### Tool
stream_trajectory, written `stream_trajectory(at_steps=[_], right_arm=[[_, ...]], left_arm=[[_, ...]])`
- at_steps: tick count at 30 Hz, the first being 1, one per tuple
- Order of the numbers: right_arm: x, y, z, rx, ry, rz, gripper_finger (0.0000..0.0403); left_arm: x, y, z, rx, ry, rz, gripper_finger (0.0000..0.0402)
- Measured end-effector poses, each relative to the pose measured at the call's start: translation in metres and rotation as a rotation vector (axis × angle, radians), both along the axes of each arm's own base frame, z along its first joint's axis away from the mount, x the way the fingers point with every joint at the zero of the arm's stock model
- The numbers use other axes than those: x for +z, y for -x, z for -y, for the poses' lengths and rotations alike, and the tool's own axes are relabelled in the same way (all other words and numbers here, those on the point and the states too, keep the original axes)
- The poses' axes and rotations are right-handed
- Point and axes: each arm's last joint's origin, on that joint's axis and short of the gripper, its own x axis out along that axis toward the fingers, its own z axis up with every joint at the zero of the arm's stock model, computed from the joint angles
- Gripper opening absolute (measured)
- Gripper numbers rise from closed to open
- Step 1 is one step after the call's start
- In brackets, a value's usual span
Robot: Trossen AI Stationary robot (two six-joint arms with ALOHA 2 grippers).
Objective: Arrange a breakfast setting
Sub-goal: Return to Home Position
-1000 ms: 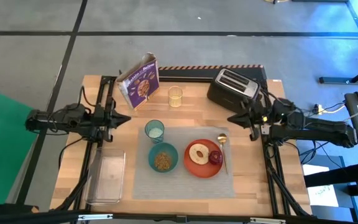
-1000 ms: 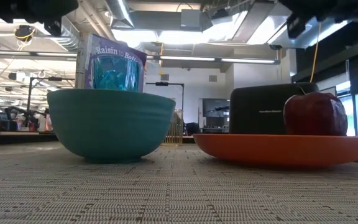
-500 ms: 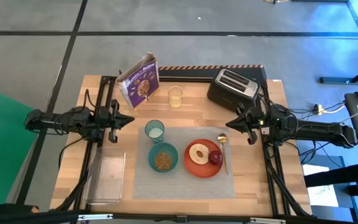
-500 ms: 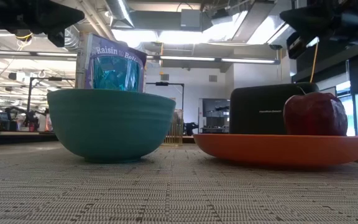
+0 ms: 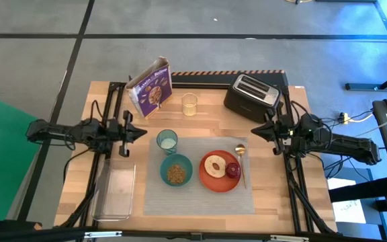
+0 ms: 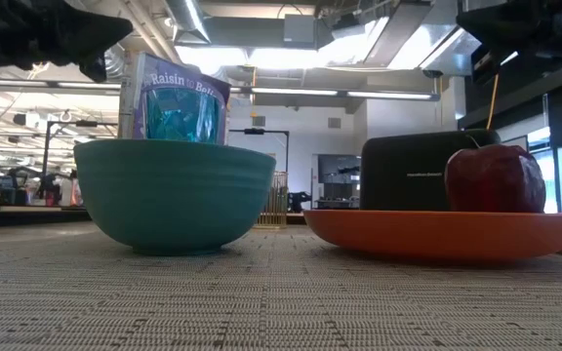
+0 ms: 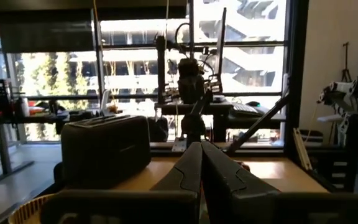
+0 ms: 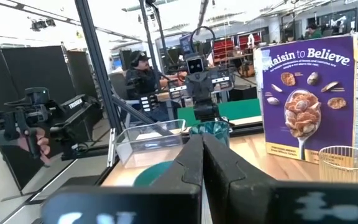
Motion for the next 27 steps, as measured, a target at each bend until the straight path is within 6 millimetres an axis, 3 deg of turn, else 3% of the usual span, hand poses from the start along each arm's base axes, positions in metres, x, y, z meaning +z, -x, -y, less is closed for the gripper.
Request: stream_trajectory(at_steps=[7,15,21,27], right_arm=[[-0.002,-0.002,0.001,-0.004,-0.009,-0.024,0.0000],[-0.004,-0.003,0.000,0.011,-0.038,-0.020,0.0000],[-0.029,-0.006,-0.005,0.077,-0.186,0.001,0.0000],[-0.033,-0.006,-0.021,0.150,-0.193,-0.014,0.0000]], left_arm=[[-0.020,-0.002,-0.001,0.040,0.054,-0.001,0.0001],[-0.018,-0.001,0.001,-0.032,0.051,0.018,0.0001],[-0.018,-0.001,0.002,-0.070,0.044,0.018,0.0001],[-0.019,-0.001,0.004,-0.082,0.041,0.013,0.0001]])
